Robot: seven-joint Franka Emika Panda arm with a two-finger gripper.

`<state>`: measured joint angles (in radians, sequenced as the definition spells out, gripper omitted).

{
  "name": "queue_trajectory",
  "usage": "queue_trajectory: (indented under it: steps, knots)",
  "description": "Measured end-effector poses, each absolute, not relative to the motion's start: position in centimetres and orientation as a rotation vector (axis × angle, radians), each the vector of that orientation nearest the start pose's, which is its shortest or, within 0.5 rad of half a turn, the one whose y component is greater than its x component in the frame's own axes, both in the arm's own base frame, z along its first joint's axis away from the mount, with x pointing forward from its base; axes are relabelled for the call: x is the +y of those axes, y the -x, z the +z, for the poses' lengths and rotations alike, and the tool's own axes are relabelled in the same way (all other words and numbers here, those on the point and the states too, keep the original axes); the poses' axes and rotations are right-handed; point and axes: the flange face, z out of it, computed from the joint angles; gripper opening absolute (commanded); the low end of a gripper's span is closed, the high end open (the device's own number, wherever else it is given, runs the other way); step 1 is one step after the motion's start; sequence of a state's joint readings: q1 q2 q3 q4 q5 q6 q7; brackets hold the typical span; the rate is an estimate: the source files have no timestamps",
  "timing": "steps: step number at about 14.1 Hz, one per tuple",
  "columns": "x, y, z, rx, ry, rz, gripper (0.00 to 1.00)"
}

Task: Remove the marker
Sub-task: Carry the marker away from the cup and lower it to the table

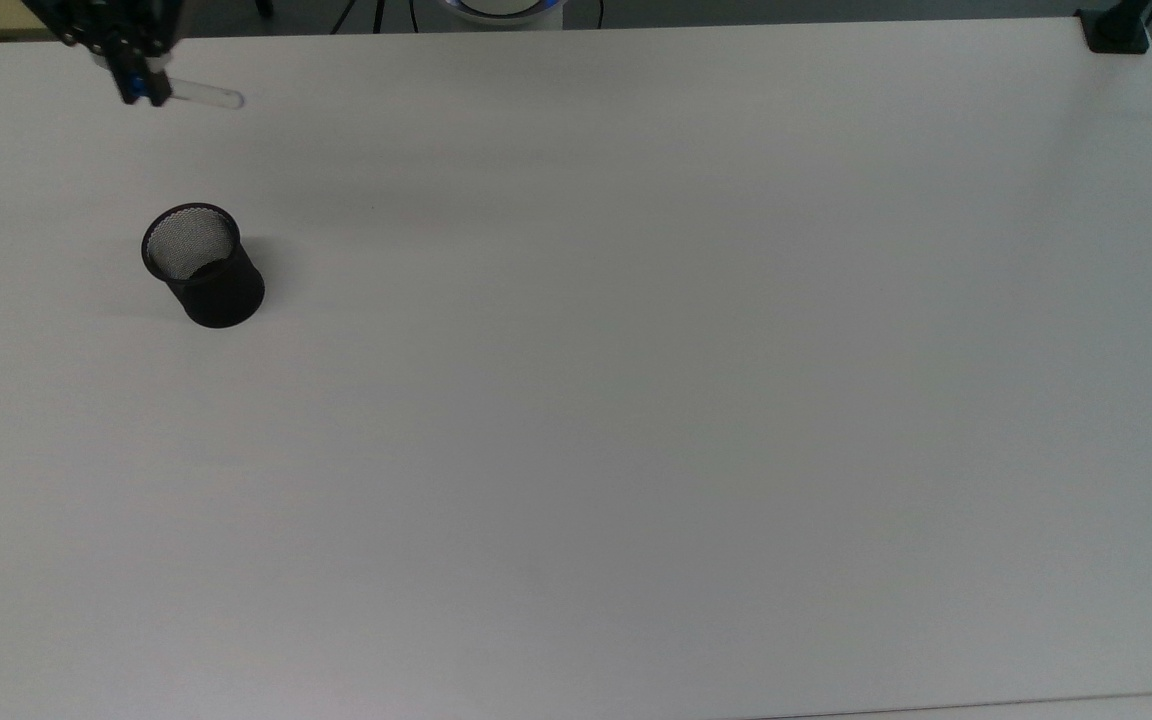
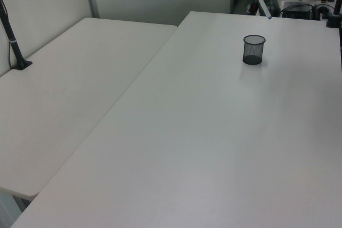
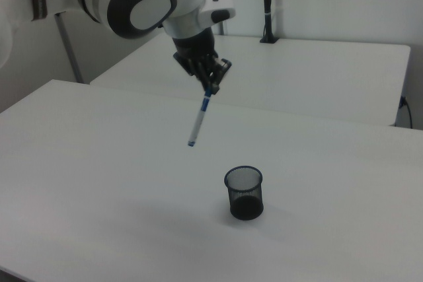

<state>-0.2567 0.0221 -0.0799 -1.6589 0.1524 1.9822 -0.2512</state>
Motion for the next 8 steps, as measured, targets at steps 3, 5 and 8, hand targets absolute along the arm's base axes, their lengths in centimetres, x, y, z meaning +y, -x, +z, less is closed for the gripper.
queue_trajectory:
  steps: [3,5,8]
  knots:
    - [-13.6,-60.1,56.0,0.059,3.032,-0.359,0.01]
    - [-10.9,-62.2,51.5,0.018,3.024,-0.252,0.01]
    - [-7.8,-64.5,45.4,-0.046,3.019,-0.134,0.01]
